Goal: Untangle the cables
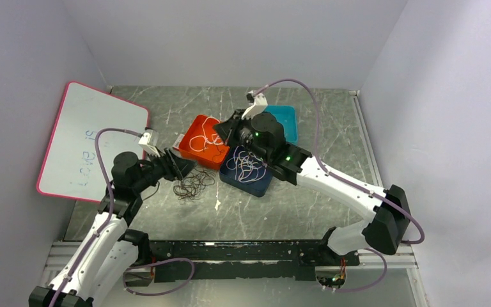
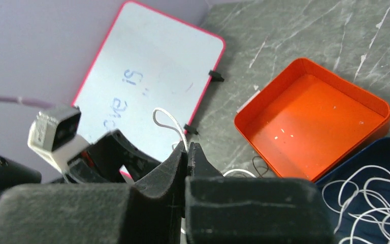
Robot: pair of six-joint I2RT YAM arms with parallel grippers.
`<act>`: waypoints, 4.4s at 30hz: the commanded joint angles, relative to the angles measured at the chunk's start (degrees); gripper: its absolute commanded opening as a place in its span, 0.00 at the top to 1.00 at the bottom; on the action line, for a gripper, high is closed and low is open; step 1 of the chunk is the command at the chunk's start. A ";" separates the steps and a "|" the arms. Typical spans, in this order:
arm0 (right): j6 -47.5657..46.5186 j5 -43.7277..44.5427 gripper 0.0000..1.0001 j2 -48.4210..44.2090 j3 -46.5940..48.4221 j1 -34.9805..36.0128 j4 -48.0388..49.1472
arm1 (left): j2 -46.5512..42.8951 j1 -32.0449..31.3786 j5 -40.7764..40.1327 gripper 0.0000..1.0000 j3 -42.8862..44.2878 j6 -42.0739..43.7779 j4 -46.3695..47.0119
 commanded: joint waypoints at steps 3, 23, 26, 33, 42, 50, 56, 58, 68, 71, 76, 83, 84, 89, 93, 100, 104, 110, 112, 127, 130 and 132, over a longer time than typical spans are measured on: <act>8.49 7.17 1.00 0.91 1.17 -0.14 4.45 | -2.99 -0.10 4.13 0.33 -1.31 -0.19 5.05; 16.62 -0.63 1.00 7.74 6.83 0.79 13.25 | 6.41 -0.49 1.06 0.28 -5.53 -1.80 22.79; 17.08 -1.15 1.00 7.83 6.83 0.96 13.83 | 9.34 -1.55 1.20 0.28 -5.15 -2.13 26.49; 18.48 -2.79 1.00 7.09 5.95 1.17 15.39 | 16.80 -3.06 -2.42 0.33 -4.56 -3.68 33.04; 17.74 -1.68 1.00 5.47 4.28 1.28 14.75 | 22.60 -3.11 -1.91 0.68 -2.56 -8.06 39.03; 14.74 1.41 1.00 3.00 3.40 1.17 12.99 | 17.95 -3.05 -5.99 0.89 -3.97 -6.44 30.94; 10.70 4.96 1.00 0.04 3.40 1.19 11.43 | 12.28 -3.10 -13.13 0.93 -6.37 -6.09 19.64; 9.06 6.28 1.00 -1.28 3.42 1.15 10.74 | 10.63 -3.15 -15.62 0.93 -7.44 -7.02 16.28; -1.40 17.49 1.00 -8.36 3.11 1.17 6.26 | 7.65 -3.05 -31.43 0.93 -9.09 -16.83 -2.06; -4.40 20.59 1.00 -10.54 2.96 1.16 5.16 | 8.33 -3.06 -32.94 0.93 -8.58 -17.66 -4.68; -8.88 20.29 1.00 -12.64 2.70 1.12 3.73 | 8.27 -3.11 -31.08 0.89 -7.27 -15.22 -6.56; -14.38 13.78 1.00 -10.30 6.36 0.87 -6.41 | 3.69 -3.11 -32.29 0.37 -1.28 -12.27 -17.47; -14.57 13.17 1.00 -9.37 7.56 0.68 -8.39 | 2.66 -3.11 -32.55 0.35 -0.34 -11.72 -18.64; -13.14 10.75 1.00 -5.44 9.41 -0.86 -15.58 | -2.10 -3.11 -29.63 0.33 3.32 -6.97 -18.72; -12.32 9.45 1.00 -4.38 7.53 -1.23 -15.45 | -5.44 -3.11 -17.75 0.32 4.58 -2.46 -10.34; -11.25 6.68 1.00 -2.88 2.93 -0.99 -11.38 | -1.25 -3.28 -5.01 0.31 8.07 -5.26 2.15; -9.97 6.63 1.00 -2.42 1.27 0.47 -8.90 | 2.82 -3.91 -4.44 0.31 10.16 -6.59 6.04; -9.85 7.63 1.00 -0.98 1.76 2.14 -8.23 | 7.81 -6.48 -5.42 0.21 13.55 -6.09 7.34; -9.92 7.59 1.00 -0.72 1.90 2.30 -7.91 | 8.67 -7.30 -6.12 0.23 13.91 -5.76 7.48; -9.50 5.87 1.00 -0.62 1.24 3.01 -7.02 | 14.62 -10.66 -10.31 0.28 17.72 -4.98 6.19; -9.46 4.96 1.00 -0.92 1.20 3.09 -6.72 | 15.10 -10.84 -11.38 0.30 17.85 -4.76 5.85; -9.26 4.31 1.00 -0.94 1.33 3.08 -6.58 | 15.83 -10.83 -11.97 0.34 18.08 -4.75 6.02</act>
